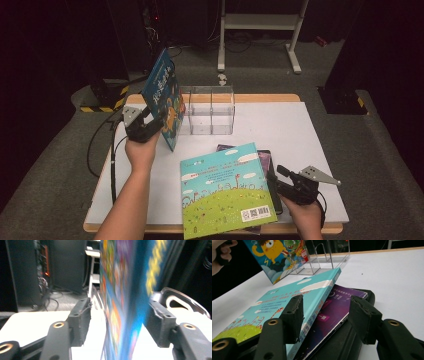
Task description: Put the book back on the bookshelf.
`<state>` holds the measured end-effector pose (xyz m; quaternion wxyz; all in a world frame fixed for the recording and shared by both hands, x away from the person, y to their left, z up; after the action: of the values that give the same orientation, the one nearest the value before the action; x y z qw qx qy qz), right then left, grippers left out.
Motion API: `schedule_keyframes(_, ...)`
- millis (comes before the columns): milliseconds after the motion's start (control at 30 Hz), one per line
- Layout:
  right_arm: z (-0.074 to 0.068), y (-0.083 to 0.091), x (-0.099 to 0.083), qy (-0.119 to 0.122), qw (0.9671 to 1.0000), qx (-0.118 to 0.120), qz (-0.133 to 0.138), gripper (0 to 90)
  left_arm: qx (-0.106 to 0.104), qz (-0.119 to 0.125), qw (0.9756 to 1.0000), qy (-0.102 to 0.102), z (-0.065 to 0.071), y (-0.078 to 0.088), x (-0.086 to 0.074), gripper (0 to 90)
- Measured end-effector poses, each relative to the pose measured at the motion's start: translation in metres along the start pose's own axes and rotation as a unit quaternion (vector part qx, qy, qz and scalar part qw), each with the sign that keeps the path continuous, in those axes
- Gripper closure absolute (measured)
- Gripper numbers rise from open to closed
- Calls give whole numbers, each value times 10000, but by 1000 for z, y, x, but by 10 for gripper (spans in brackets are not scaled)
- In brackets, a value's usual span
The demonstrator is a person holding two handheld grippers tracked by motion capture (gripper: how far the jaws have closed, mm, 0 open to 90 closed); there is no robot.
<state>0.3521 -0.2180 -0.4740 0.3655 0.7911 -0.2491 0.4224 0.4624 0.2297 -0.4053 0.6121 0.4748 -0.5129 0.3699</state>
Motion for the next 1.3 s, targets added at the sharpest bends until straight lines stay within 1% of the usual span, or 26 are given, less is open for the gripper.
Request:
schedule_keyframes(67, -1, -1, 0, 34, 10000, 20, -63, 434, -151, -87, 9998, 60, 1, 9, -10, 365)
schedule_keyframes(133, -2, -1, 0, 52, 10000, 36, -77, 424, -362, -304, 9988, 141, 3, 19, -26, 336)
schedule_keyframes(200, -4, -2, 1, 71, 9999, 47, -100, 407, -621, -514, 9964, 275, 8, 31, -43, 307)
schedule_keyframes(233, -4, -2, 1, 93, 9999, 46, -97, 397, -818, -642, 9940, 338, 12, 36, -53, 307)
schedule_keyframes(267, -7, -3, 0, 163, 9998, 48, -133, 385, -1044, -847, 9901, 401, 17, 42, -64, 307)
schedule_keyframes(300, -7, -3, 0, 163, 9998, 48, -133, 385, -1162, -958, 9877, 423, 22, 46, -71, 307)
schedule_keyframes(333, -7, -3, 0, 196, 9997, 48, -145, 385, -1322, -1098, 9841, 446, 28, 51, -80, 307)
schedule_keyframes(367, -8, -3, 0, 211, 9996, 47, -154, 386, -1506, -1298, 9789, 480, 36, 57, -91, 306)
schedule_keyframes(400, -9, -3, 0, 203, 9996, 58, -162, 380, -1603, -1406, 9758, 491, 42, 61, -96, 306)
schedule_keyframes(467, -10, -4, 0, 167, 9996, 68, -194, 372, -1816, -1691, 9675, 482, 56, 70, -110, 298)
schedule_keyframes(500, -10, -4, 0, 167, 9996, 68, -194, 372, -1900, -1859, 9629, 473, 63, 73, -115, 298)
schedule_keyframes(567, -12, -7, -2, 168, 9995, 88, -263, 368, -1963, -2049, 9577, 484, 76, 79, -123, 282)
schedule_keyframes(600, -12, -7, -2, 168, 9995, 88, -263, 364, -2031, -2126, 9545, 498, 83, 80, -127, 282)
schedule_keyframes(667, -13, -8, -2, 182, 9993, 105, -313, 361, -2117, -2311, 9486, 436, 94, 79, -133, 255)
schedule_keyframes(733, -16, -9, -4, 191, 9990, 143, -388, 358, -2137, -2525, 9430, 357, 103, 75, -139, 225)
schedule_keyframes(767, -16, -9, -4, 191, 9990, 143, -388, 358, -2126, -2583, 9417, 361, 107, 73, -142, 225)
schedule_keyframes(800, -17, -10, -4, 193, 9988, 160, -425, 358, -2071, -2548, 9440, 323, 109, 73, -143, 182)
schedule_keyframes(833, -18, -10, -5, 204, 9986, 168, -454, 359, -1981, -2561, 9458, 259, 111, 73, -143, 178)
schedule_keyframes(900, -20, -12, -7, 194, 9982, 188, -544, 363, -1913, -2545, 9477, 207, 113, 73, -143, 165)
schedule_keyframes(967, -22, -13, -8, 197, 9978, 198, -605, 371, -1838, -2469, 9513, 186, 116, 72, -144, 152)
schedule_keyframes(1033, -23, -14, -9, 227, 9975, 167, -653, 383, -1852, -2504, 9501, 158, 118, 68, -142, 152)
schedule_keyframes(1100, -23, -15, -10, 209, 9972, 115, -702, 393, -1925, -2521, 9483, 132, 119, 62, -140, 152)
schedule_keyframes(1133, -22, -15, -10, 203, 9972, 99, -708, 394, -1953, -2496, 9484, 126, 120, 58, -139, 155)
schedule_keyframes(1167, -20, -13, -9, 179, 9975, 39, -685, 393, -2005, -2506, 9470, 103, 122, 54, -138, 165)
schedule_keyframes(1267, -16, -11, -8, 120, 9977, -12, -662, 388, -2147, -2406, 9465, -136, 129, 41, -131, 175)
schedule_keyframes(1300, -12, -8, -6, 21, 9980, -79, -622, 374, -2208, -2351, 9464, -173, 131, 37, -130, 202)
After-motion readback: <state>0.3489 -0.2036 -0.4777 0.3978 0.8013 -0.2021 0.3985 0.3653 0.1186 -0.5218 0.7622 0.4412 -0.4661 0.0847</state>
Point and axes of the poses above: each handheld gripper's, and its own axes: y roughly backward along the jaws, x roughly out of its top, z roughly to its right, the point moved 4 cm from there along -y, roughly forward along the jaws, and after that the axes turned 8 degrees about -y, right-handed, at the moved point
